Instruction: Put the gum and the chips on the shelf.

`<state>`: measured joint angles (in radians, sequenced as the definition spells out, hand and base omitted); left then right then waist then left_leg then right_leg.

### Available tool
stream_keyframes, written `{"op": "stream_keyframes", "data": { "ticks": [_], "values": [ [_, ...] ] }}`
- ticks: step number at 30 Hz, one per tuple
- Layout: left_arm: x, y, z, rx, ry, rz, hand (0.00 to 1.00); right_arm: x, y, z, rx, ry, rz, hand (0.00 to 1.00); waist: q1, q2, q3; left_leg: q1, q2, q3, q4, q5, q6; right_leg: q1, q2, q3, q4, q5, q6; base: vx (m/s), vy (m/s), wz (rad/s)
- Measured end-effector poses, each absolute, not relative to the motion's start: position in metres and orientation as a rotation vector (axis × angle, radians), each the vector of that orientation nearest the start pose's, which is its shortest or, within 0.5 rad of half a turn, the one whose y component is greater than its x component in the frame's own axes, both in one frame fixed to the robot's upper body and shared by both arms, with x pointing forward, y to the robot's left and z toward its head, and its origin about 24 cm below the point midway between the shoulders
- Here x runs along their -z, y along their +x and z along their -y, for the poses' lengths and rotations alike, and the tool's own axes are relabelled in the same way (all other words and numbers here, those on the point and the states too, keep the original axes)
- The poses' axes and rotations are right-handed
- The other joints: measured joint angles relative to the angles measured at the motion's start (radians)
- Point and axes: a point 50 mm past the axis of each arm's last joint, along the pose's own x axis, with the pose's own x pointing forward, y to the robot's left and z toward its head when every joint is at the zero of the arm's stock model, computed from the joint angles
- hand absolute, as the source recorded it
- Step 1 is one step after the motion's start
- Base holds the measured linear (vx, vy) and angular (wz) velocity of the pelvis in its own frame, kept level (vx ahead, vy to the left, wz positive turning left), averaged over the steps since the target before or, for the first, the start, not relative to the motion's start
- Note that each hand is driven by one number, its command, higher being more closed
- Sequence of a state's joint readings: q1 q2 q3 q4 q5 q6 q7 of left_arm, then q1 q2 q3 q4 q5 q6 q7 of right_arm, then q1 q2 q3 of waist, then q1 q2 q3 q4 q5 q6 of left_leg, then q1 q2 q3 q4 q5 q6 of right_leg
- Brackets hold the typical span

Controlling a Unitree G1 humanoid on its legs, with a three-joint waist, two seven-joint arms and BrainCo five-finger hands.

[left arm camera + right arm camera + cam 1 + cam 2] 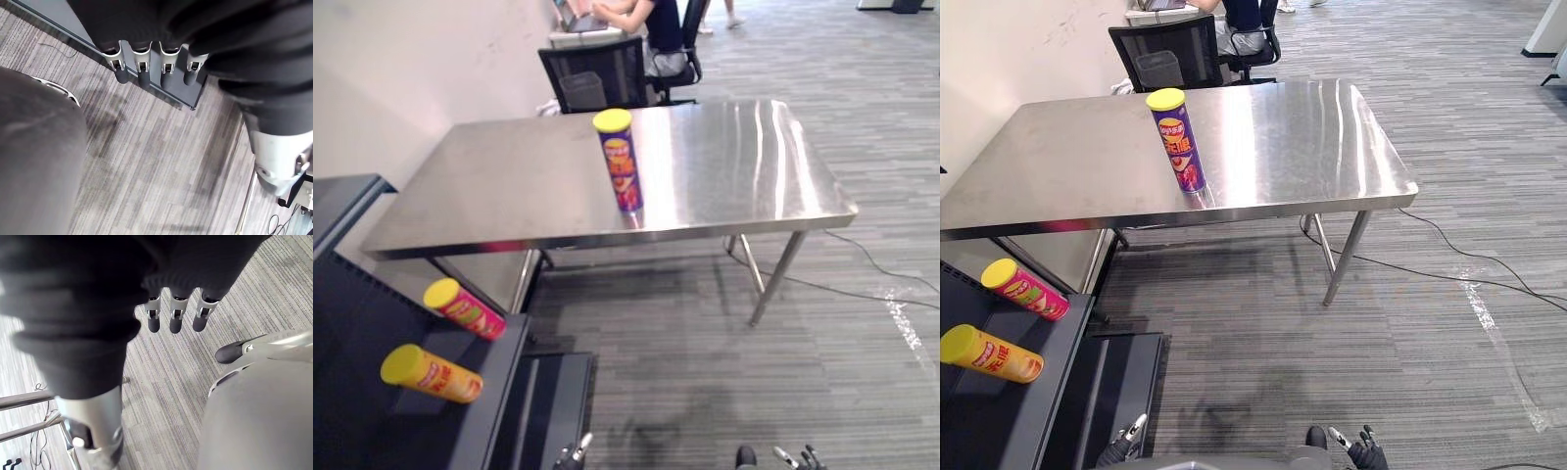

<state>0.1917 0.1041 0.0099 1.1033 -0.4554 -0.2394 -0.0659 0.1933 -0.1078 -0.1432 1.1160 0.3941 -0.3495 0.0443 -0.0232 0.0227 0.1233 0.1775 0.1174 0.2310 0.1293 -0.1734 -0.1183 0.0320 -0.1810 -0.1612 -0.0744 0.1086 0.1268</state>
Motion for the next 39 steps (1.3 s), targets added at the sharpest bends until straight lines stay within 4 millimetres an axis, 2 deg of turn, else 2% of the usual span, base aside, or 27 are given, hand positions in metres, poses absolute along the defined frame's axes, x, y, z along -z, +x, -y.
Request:
{"op": "stream_keyframes", "data": {
  "ticks": [3, 7, 11, 14, 15, 16, 17, 18, 19, 20, 22, 23, 24, 25, 27, 28, 30, 31, 33, 37, 39],
  "values": [
    [0.163, 0.055, -0.206, -0.368, -0.291, -0.997, 0.0, 0.157, 0.056, 0.219, 0.472, 0.293, -0.886, 0.0, -0.001, -0.019, 0.0, -0.001, 0.001, 0.0, 0.003, -0.009, 0.001, 0.006, 0.002, -0.005, -0.019, 0.006, 0.009, -0.1, -0.022, -0.06],
    [0.163, 0.055, -0.204, -0.368, -0.308, -1.0, 0.0, 0.157, 0.054, 0.221, 0.502, 0.325, -0.888, 0.0, -0.002, -0.004, 0.003, -0.019, 0.039, -0.004, 0.014, -0.099, -0.006, -0.007, 0.036, -0.016, -0.031, 0.025, 0.006, -0.14, 0.002, 0.0],
    [0.163, 0.054, -0.208, -0.376, -0.353, -0.999, 0.0, 0.16, 0.052, 0.215, 0.535, 0.383, -0.896, 0.0, 0.002, -0.014, 0.015, -0.055, 0.057, -0.003, 0.083, -0.128, -0.009, -0.034, 0.039, -0.023, 0.022, 0.011, -0.014, -0.11, 0.002, -0.02],
    [0.163, 0.058, -0.205, -0.389, -0.425, -0.976, 0.0, 0.16, 0.051, 0.218, 0.562, 0.403, -0.897, 0.0, 0.0, 0.006, 0.04, -0.051, 0.099, 0.004, 0.127, -0.151, -0.024, -0.098, 0.048, -0.03, 0.217, -0.08, -0.034, -0.03, -0.06, -0.04],
    [0.163, 0.056, -0.203, -0.397, -0.446, -0.973, 0.0, 0.16, 0.051, 0.218, 0.568, 0.408, -0.899, 0.0, 0.0, 0.012, 0.039, -0.049, 0.126, 0.015, 0.148, -0.154, -0.035, -0.159, 0.052, -0.068, 0.383, -0.159, -0.069, 0.07, -0.154, -0.19],
    [0.161, 0.053, -0.208, -0.413, -0.464, -0.956, 0.0, 0.16, 0.05, 0.216, 0.569, 0.413, -0.906, 0.0, 0.003, -0.01, 0.044, -0.059, 0.122, 0.021, 0.221, -0.148, -0.048, -0.189, 0.05, -0.086, 0.488, -0.245, -0.084, 0.1, -0.184, -0.19],
    [0.159, 0.055, -0.212, -0.421, -0.482, -0.93, 0.0, 0.161, 0.049, 0.214, 0.576, 0.421, -0.911, 0.0, 0.003, -0.026, 0.05, -0.078, 0.121, 0.018, 0.288, -0.139, -0.051, -0.185, 0.042, -0.075, 0.495, -0.289, -0.069, 0.07, -0.136, -0.22],
    [0.157, 0.061, -0.212, -0.429, -0.513, -0.897, 0.0, 0.161, 0.048, 0.216, 0.603, 0.425, -0.919, 0.0, 0.004, -0.02, 0.056, -0.139, 0.139, -0.002, 0.423, -0.097, -0.029, -0.179, 0.049, -0.065, 0.507, -0.306, -0.077, 0.03, -0.176, -0.28],
    [0.156, 0.063, -0.208, -0.441, -0.546, -0.87, 0.0, 0.161, 0.048, 0.217, 0.624, 0.432, -0.921, 0.0, 0.007, -0.035, 0.063, -0.188, 0.142, -0.019, 0.523, -0.029, 0.009, -0.158, 0.047, -0.045, 0.488, -0.308, -0.08, 0.06, -0.197, -0.3],
    [0.156, 0.064, -0.206, -0.436, -0.554, -0.863, 0.0, 0.162, 0.047, 0.216, 0.63, 0.439, -0.924, 0.0, 0.009, -0.026, 0.066, -0.2, 0.138, -0.031, 0.54, -0.035, 0.004, -0.145, 0.047, -0.035, 0.471, -0.308, -0.08, 0.1, -0.192, -0.23],
    [0.154, 0.071, -0.197, -0.39, -0.58, -0.832, 0.0, 0.161, 0.044, 0.223, 0.672, 0.44, -0.926, 0.0, 0.003, 0.01, 0.077, -0.258, 0.093, -0.026, 0.508, -0.077, -0.014, -0.107, 0.055, -0.012, 0.424, -0.308, -0.08, 0.11, -0.108, -0.13],
    [0.154, 0.071, -0.195, -0.386, -0.58, -0.828, 0.0, 0.161, 0.044, 0.224, 0.677, 0.444, -0.927, 0.0, 0.004, 0.011, 0.077, -0.273, 0.075, -0.025, 0.485, -0.078, -0.014, -0.099, 0.056, -0.005, 0.415, -0.308, -0.08, 0.11, -0.051, -0.19],
    [0.153, 0.07, -0.195, -0.39, -0.579, -0.82, 0.0, 0.161, 0.044, 0.224, 0.683, 0.447, -0.926, 0.0, 0.009, 0.011, 0.077, -0.291, 0.047, -0.027, 0.414, -0.073, -0.012, -0.08, 0.062, 0.005, 0.389, -0.308, -0.08, 0.09, -0.022, -0.24],
    [0.153, 0.07, -0.195, -0.39, -0.579, -0.818, 0.0, 0.161, 0.044, 0.224, 0.682, 0.449, -0.924, 0.0, 0.011, 0.012, 0.077, -0.296, 0.04, -0.027, 0.368, -0.064, -0.012, -0.072, 0.068, 0.009, 0.377, -0.308, -0.08, 0.14, 0.008, -0.4],
    [0.153, 0.066, -0.195, -0.379, -0.562, -0.831, 0.0, 0.161, 0.043, 0.225, 0.701, 0.463, -0.916, 0.0, 0.028, 0.019, 0.077, -0.296, 0.031, -0.058, 0.173, 0.003, -0.003, -0.042, 0.103, 0.035, 0.354, -0.308, -0.08, 0.21, 0.093, -0.6],
    [0.154, 0.064, -0.194, -0.376, -0.558, -0.839, 0.0, 0.161, 0.042, 0.225, 0.707, 0.466, -0.917, 0.0, 0.036, 0.017, 0.076, -0.288, 0.03, -0.072, 0.165, 0.054, 0.006, -0.033, 0.111, 0.052, 0.354, -0.309, -0.079, 0.31, 0.164, -0.69],
    [0.154, 0.061, -0.197, -0.38, -0.547, -0.836, 0.0, 0.161, 0.042, 0.224, 0.708, 0.471, -0.911, 0.0, 0.039, 0.016, 0.069, -0.262, 0.008, -0.071, 0.148, 0.035, 0.03, -0.01, 0.107, 0.079, 0.33, -0.31, -0.072, 0.29, 0.134, -0.35],
    [0.152, 0.065, -0.199, -0.377, -0.539, -0.818, 0.0, 0.162, 0.039, 0.224, 0.707, 0.476, -0.913, 0.0, 0.039, -0.001, 0.066, -0.261, 0.001, -0.064, 0.164, 0.02, 0.048, -0.009, 0.1, 0.088, 0.321, -0.303, -0.065, 0.25, 0.135, -0.15],
    [0.152, 0.065, -0.199, -0.369, -0.528, -0.812, 0.0, 0.161, 0.043, 0.225, 0.701, 0.476, -0.899, 0.0, 0.043, 0.001, 0.068, -0.26, -0.009, -0.048, 0.204, 0.003, 0.077, 0.0, 0.092, 0.11, 0.307, -0.302, -0.054, 0.27, 0.157, -0.25],
    [0.152, 0.073, -0.197, -0.292, -0.457, -0.834, 0.0, 0.16, 0.049, 0.222, 0.683, 0.486, -0.879, 0.0, 0.043, 0.007, 0.063, -0.259, -0.037, -0.053, 0.231, -0.011, 0.098, 0.036, 0.069, 0.116, 0.267, -0.296, -0.043, 0.2, 0.077, -0.05],
    [0.153, 0.073, -0.198, -0.285, -0.447, -0.846, 0.0, 0.161, 0.049, 0.22, 0.688, 0.492, -0.879, 0.0, 0.043, 0.003, 0.064, -0.259, -0.041, -0.054, 0.249, -0.029, 0.096, 0.042, 0.069, 0.116, 0.267, -0.294, -0.039, 0.13, 0.068, 0.01]
  ]
}}
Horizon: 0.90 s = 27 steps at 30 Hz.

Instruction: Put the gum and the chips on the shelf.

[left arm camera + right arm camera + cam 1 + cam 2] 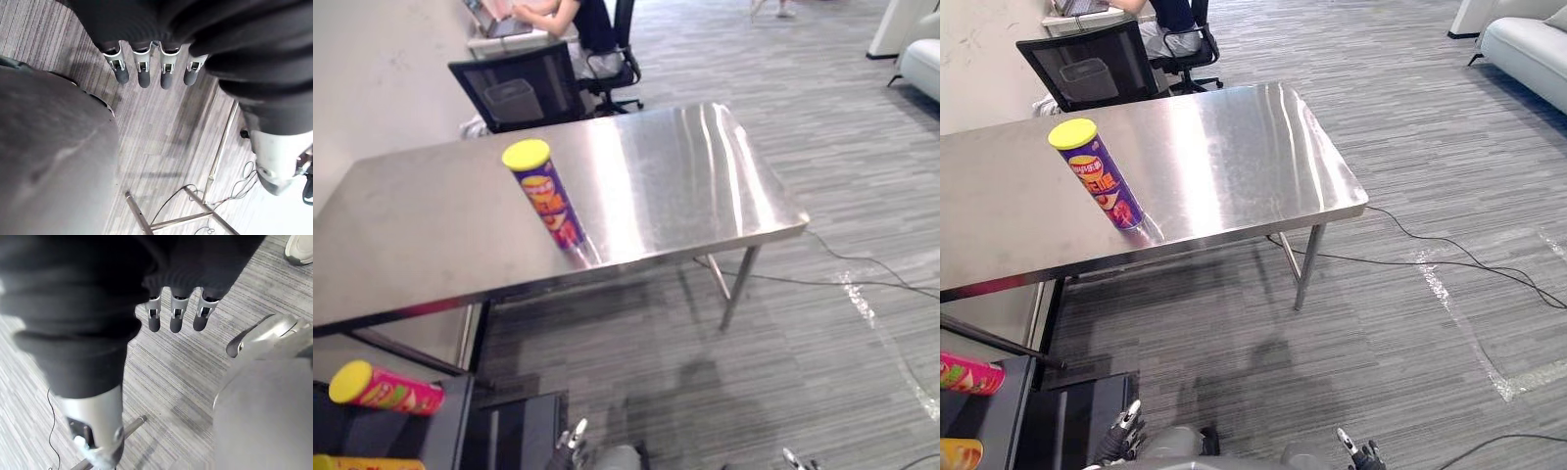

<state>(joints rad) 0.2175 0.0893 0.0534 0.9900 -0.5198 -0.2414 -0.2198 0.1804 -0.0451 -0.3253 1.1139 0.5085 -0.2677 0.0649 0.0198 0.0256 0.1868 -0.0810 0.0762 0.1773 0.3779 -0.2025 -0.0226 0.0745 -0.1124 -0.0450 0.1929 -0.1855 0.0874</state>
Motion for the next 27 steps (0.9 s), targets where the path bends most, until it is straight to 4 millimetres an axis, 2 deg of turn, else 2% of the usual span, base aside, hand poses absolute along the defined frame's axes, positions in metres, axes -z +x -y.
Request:
{"op": "stream_keyframes", "data": {
  "ticks": [2, 3, 4, 6, 7, 8, 9, 10, 11, 12, 13, 14, 15, 16, 17, 18, 19, 20, 21, 22, 24, 27],
  "values": [
    [0.153, 0.075, -0.197, -0.258, -0.424, -0.852, 0.0, 0.161, 0.05, 0.22, 0.707, 0.494, -0.877, 0.0, 0.01, 0.004, -0.011, 0.006, -0.004, 0.0, -0.004, -0.02, 0.002, -0.002, -0.008, -0.001, 0.011, -0.008, 0.013, 0.11, 0.073, -0.06],
    [0.153, 0.075, -0.197, -0.254, -0.421, -0.854, 0.0, 0.161, 0.05, 0.22, 0.707, 0.49, -0.879, 0.0, 0.011, -0.007, -0.006, 0.011, -0.009, 0.0, -0.013, -0.03, 0.002, -0.007, -0.012, -0.002, 0.023, -0.013, 0.021, 0.07, 0.089, -0.06],
    [0.153, 0.076, -0.2, -0.258, -0.416, -0.855, 0.0, 0.161, 0.052, 0.22, 0.695, 0.477, -0.879, 0.0, 0.012, -0.009, -0.006, 0.034, -0.023, 0.001, -0.057, -0.058, 0.01, -0.037, -0.024, -0.001, 0.093, -0.035, 0.046, 0.05, 0.089, -0.12],
    [0.154, 0.076, -0.2, -0.257, -0.416, -0.862, 0.0, 0.16, 0.056, 0.219, 0.68, 0.465, -0.872, 0.0, 0.015, -0.017, -0.008, 0.054, -0.047, 0.005, -0.098, -0.06, 0.017, -0.114, -0.044, -0.002, 0.246, -0.04, 0.054, -0.01, 0.078, -0.2],
    [0.154, 0.072, -0.205, -0.261, -0.401, -0.875, 0.0, 0.159, 0.059, 0.218, 0.66, 0.447, -0.858, 0.0, 0.013, -0.041, -0.009, 0.09, -0.073, 0.007, -0.133, -0.058, 0.025, -0.208, -0.085, -0.004, 0.446, -0.028, 0.058, 0.0, 0.085, -0.15],
    [0.154, 0.07, -0.207, -0.258, -0.393, -0.884, 0.0, 0.159, 0.061, 0.216, 0.646, 0.445, -0.858, 0.0, 0.01, -0.051, -0.009, 0.104, -0.085, 0.005, -0.14, -0.059, 0.03, -0.237, -0.103, -0.004, 0.518, -0.013, 0.057, 0.07, 0.082, -0.08],
    [0.154, 0.068, -0.21, -0.251, -0.377, -0.896, 0.0, 0.16, 0.061, 0.212, 0.629, 0.443, -0.863, 0.0, 0.008, -0.056, -0.009, 0.14, -0.095, 0.004, -0.157, -0.06, 0.045, -0.289, -0.131, -0.006, 0.644, 0.03, 0.06, 0.09, 0.028, 0.07],
    [0.154, 0.067, -0.211, -0.253, -0.376, -0.9, 0.0, 0.16, 0.06, 0.211, 0.625, 0.439, -0.866, 0.0, 0.007, -0.053, -0.009, 0.157, -0.094, 0.003, -0.164, -0.061, 0.05, -0.305, -0.146, -0.018, 0.681, 0.022, 0.055, 0.15, 0.004, 0.15],
    [0.154, 0.066, -0.211, -0.255, -0.375, -0.908, 0.0, 0.159, 0.06, 0.213, 0.619, 0.43, -0.864, 0.0, 0.008, -0.061, -0.008, 0.178, -0.082, -0.004, -0.17, -0.062, 0.059, -0.319, -0.163, -0.074, 0.693, -0.005, 0.016, 0.18, -0.028, 0.21],
    [0.154, 0.066, -0.211, -0.256, -0.375, -0.907, 0.0, 0.158, 0.065, 0.213, 0.598, 0.42, -0.855, 0.0, 0.009, -0.049, -0.013, 0.193, -0.061, -0.017, -0.17, -0.065, 0.056, -0.332, -0.165, -0.126, 0.654, -0.036, 0.001, 0.25, -0.082, 0.26],
    [0.154, 0.066, -0.21, -0.256, -0.376, -0.911, 0.0, 0.158, 0.068, 0.214, 0.59, 0.413, -0.848, 0.0, 0.007, -0.045, -0.012, 0.195, -0.045, -0.026, -0.168, -0.063, 0.049, -0.334, -0.158, -0.148, 0.613, -0.042, -0.008, 0.29, -0.14, 0.33],
    [0.155, 0.067, -0.208, -0.261, -0.38, -0.911, 0.0, 0.156, 0.072, 0.217, 0.583, 0.404, -0.83, 0.0, 0.008, -0.031, -0.007, 0.199, -0.007, -0.046, -0.165, -0.065, 0.035, -0.335, -0.128, -0.174, 0.508, -0.042, -0.011, 0.31, -0.18, 0.41],
    [0.154, 0.067, -0.207, -0.267, -0.387, -0.905, 0.0, 0.154, 0.075, 0.216, 0.572, 0.399, -0.809, 0.0, 0.01, -0.025, -0.004, 0.204, 0.027, -0.063, -0.165, -0.068, 0.015, -0.326, -0.092, -0.165, 0.355, -0.015, 0.0, 0.26, -0.175, 0.41],
    [0.154, 0.066, -0.208, -0.273, -0.387, -0.9, 0.0, 0.153, 0.076, 0.215, 0.562, 0.394, -0.8, 0.0, 0.012, -0.031, -0.006, 0.202, 0.035, -0.075, -0.164, -0.071, 0.004, -0.314, -0.08, -0.152, 0.268, 0.02, -0.002, 0.25, -0.228, 0.62],
    [0.152, 0.065, -0.216, -0.297, -0.381, -0.886, 0.0, 0.153, 0.075, 0.206, 0.545, 0.401, -0.795, 0.0, 0.01, -0.067, -0.008, 0.204, 0.033, -0.111, -0.157, -0.096, -0.036, -0.287, -0.08, -0.088, 0.118, 0.23, 0.005, 0.2, -0.248, 0.67],
    [0.151, 0.065, -0.218, -0.307, -0.379, -0.884, 0.0, 0.153, 0.075, 0.203, 0.545, 0.41, -0.794, 0.0, 0.009, -0.082, -0.01, 0.205, 0.034, -0.129, -0.147, -0.112, -0.051, -0.272, -0.085, -0.061, 0.128, 0.191, 0.056, 0.24, -0.359, 0.78],
    [0.153, 0.063, -0.212, -0.327, -0.406, -0.89, 0.0, 0.151, 0.079, 0.208, 0.549, 0.397, -0.777, 0.0, 0.011, -0.039, -0.013, 0.2, 0.08, -0.156, -0.127, -0.132, -0.066, -0.26, -0.045, -0.058, 0.144, 0.163, 0.054, 0.19, -0.307, 0.45],
    [0.155, 0.062, -0.206, -0.327, -0.426, -0.894, 0.0, 0.149, 0.082, 0.211, 0.547, 0.386, -0.763, 0.0, 0.011, -0.019, -0.016, 0.199, 0.099, -0.165, -0.126, -0.138, -0.077, -0.26, -0.025, -0.054, 0.153, 0.162, 0.055, 0.21, -0.282, 0.47],
    [0.156, 0.061, -0.2, -0.332, -0.454, -0.893, 0.0, 0.147, 0.085, 0.212, 0.541, 0.379, -0.749, 0.0, 0.011, -0.013, -0.018, 0.195, 0.115, -0.187, -0.132, -0.133, -0.093, -0.259, -0.014, -0.07, 0.169, 0.123, 0.049, 0.19, -0.217, 0.5],
    [0.155, 0.062, -0.201, -0.34, -0.457, -0.885, 0.0, 0.147, 0.088, 0.208, 0.525, 0.377, -0.752, 0.0, 0.015, -0.011, -0.022, 0.193, 0.12, -0.201, -0.136, -0.127, -0.105, -0.25, -0.022, -0.101, 0.18, 0.06, 0.035, 0.2, -0.26, 0.61],
    [0.156, 0.061, -0.199, -0.358, -0.472, -0.882, 0.0, 0.147, 0.092, 0.208, 0.524, 0.372, -0.753, 0.0, 0.015, -0.01, -0.025, 0.191, 0.131, -0.218, -0.143, -0.094, -0.131, -0.24, -0.021, -0.135, 0.197, 0.037, 0.019, 0.13, -0.263, 0.52],
    [0.155, 0.061, -0.2, -0.358, -0.472, -0.873, 0.0, 0.149, 0.091, 0.208, 0.525, 0.375, -0.78, 0.0, 0.024, -0.016, -0.029, 0.18, 0.131, -0.219, -0.149, -0.033, -0.135, -0.206, -0.022, -0.174, 0.16, 0.027, 0.008, 0.03, -0.168, 0.4]
  ]
}}
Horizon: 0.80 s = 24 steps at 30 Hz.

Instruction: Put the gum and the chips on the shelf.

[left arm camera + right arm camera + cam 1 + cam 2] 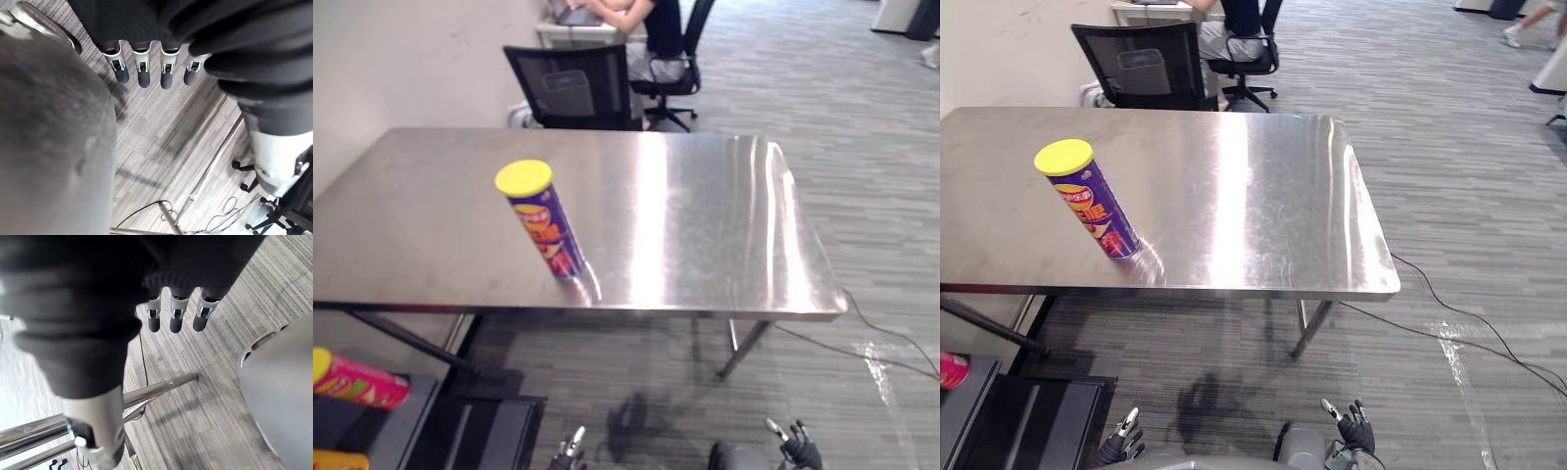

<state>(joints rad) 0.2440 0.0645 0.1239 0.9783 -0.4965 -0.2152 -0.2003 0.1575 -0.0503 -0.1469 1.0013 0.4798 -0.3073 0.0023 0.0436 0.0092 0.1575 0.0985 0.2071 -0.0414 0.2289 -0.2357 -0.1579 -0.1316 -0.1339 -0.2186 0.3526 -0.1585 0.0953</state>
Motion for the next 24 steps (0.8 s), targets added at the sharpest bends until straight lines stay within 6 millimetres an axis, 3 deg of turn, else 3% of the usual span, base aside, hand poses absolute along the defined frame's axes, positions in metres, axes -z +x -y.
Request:
{"op": "stream_keyframes", "data": {
  "ticks": [7, 13, 18, 24],
  "values": [
    [0.156, 0.059, -0.201, -0.333, -0.439, -0.896, 0.0, 0.154, 0.081, 0.212, 0.554, 0.361, -0.846, 0.0, -0.01, 0.001, -0.017, -0.047, -0.006, 0.034, -0.031, 0.073, -0.002, 0.067, -0.025, -0.106, -0.106, 0.027, 0.001, -0.01, -0.02, 0.48],
    [0.156, 0.061, -0.205, -0.31, -0.36, -0.928, 0.0, 0.159, 0.066, 0.217, 0.631, 0.379, -0.901, 0.0, -0.016, -0.007, -0.023, -0.044, -0.047, 0.09, -0.155, 0.172, 0.022, 0.13, -0.061, -0.2, -0.221, 0.087, 0.011, -0.03, 0.044, 0.53],
    [0.157, 0.06, -0.206, -0.3, -0.292, -0.955, 0.0, 0.16, 0.062, 0.221, 0.68, 0.386, -0.906, 0.0, -0.02, 0.008, -0.026, -0.04, -0.055, 0.123, -0.214, 0.18, 0.031, 0.154, -0.052, -0.209, -0.305, 0.147, 0.011, -0.08, 0.046, 0.07],
    [0.159, 0.052, -0.209, -0.335, -0.272, -0.992, 0.0, 0.158, 0.051, 0.236, 0.878, 0.476, -0.868, 0.0, -0.019, 0.0, -0.023, -0.007, -0.068, 0.176, -0.248, 0.176, 0.036, 0.188, -0.037, -0.152, -0.406, 0.211, 0.012, -0.04, 0.031, -0.2]
  ]
}}
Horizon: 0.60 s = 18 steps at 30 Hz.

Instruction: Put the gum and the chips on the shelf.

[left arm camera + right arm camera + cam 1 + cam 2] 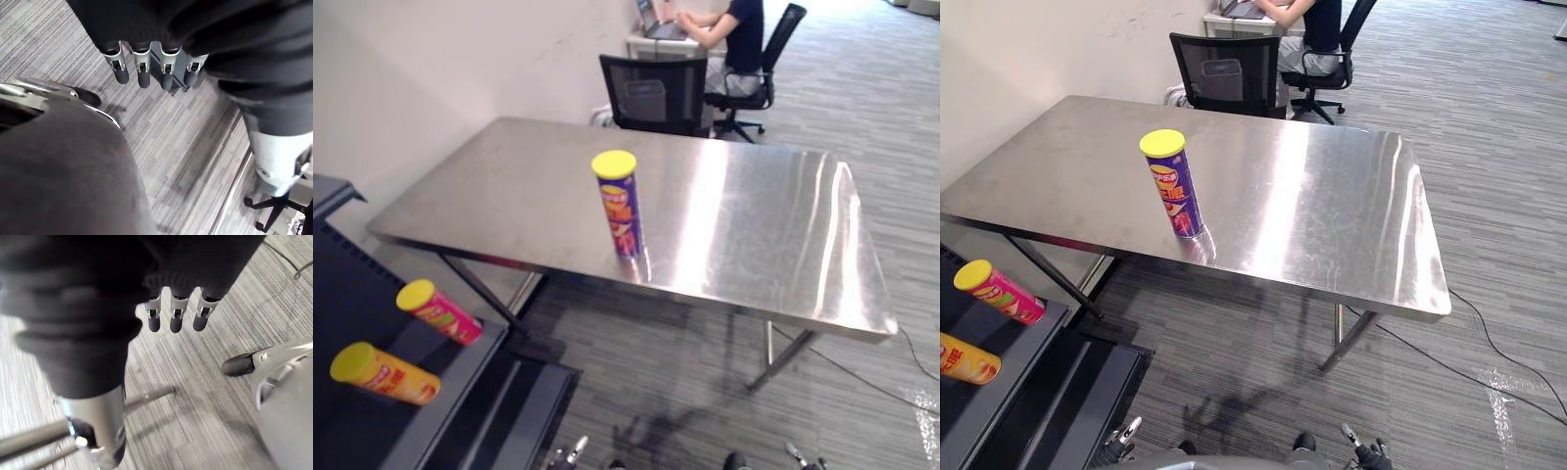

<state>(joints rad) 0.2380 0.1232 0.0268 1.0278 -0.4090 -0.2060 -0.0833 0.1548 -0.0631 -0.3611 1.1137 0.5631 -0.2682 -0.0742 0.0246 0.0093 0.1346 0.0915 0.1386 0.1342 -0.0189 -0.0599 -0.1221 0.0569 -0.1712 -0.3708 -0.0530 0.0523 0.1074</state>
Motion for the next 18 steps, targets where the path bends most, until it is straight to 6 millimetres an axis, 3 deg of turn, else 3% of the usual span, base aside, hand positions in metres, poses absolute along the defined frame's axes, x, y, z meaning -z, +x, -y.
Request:
{"op": "stream_keyframes", "data": {
  "ticks": [4, 8, 11, 13, 18],
  "values": [
    [0.161, 0.045, -0.21, -0.366, -0.291, -1.01, 0.0, 0.152, 0.035, 0.264, 1.172, 0.618, -0.754, 0.0, -0.005, 0.0, -0.003, 0.022, -0.004, 0.028, -0.022, -0.002, 0.001, -0.001, 0.001, 0.034, -0.004, 0.0, 0.0, 0.03, 0.03, -0.16],
    [0.159, 0.038, -0.219, -0.426, -0.292, -1.005, 0.0, 0.124, 0.03, 0.325, 1.508, 0.762, -0.421, 0.0, -0.006, -0.009, -0.011, 0.038, -0.006, 0.055, -0.039, -0.005, -0.004, -0.007, 0.001, 0.054, -0.003, 0.005, 0.008, 0.07, 0.033, -0.15],
    [0.157, 0.037, -0.227, -0.465, -0.296, -0.986, 0.0, 0.093, 0.035, 0.369, 1.644, 0.848, -0.143, 0.0, -0.006, -0.015, -0.021, 0.051, -0.006, 0.075, -0.051, -0.001, 0.002, -0.018, 0.002, 0.069, 0.009, 0.008, 0.003, 0.11, 0.041, -0.15],
    [0.155, 0.042, -0.229, -0.474, -0.296, -0.964, 0.0, 0.06, 0.053, 0.399, 1.646, 0.837, 0.059, 0.0, -0.01, -0.023, -0.027, 0.06, -0.007, 0.082, -0.057, -0.002, 0.001, -0.019, 0.0, 0.073, 0.018, 0.006, 0.005, 0.09, 0.033, -0.07],
    [0.151, 0.052, -0.234, -0.465, -0.282, -0.931, 0.0, -0.009, 0.108, 0.43, 1.531, 0.813, 0.371, 0.0, -0.016, -0.035, -0.036, 0.067, -0.013, 0.09, -0.067, -0.002, 0.002, -0.021, -0.004, 0.077, 0.023, 0.0, 0.002, 0.02, 0.015, -0.02]
  ]
}}
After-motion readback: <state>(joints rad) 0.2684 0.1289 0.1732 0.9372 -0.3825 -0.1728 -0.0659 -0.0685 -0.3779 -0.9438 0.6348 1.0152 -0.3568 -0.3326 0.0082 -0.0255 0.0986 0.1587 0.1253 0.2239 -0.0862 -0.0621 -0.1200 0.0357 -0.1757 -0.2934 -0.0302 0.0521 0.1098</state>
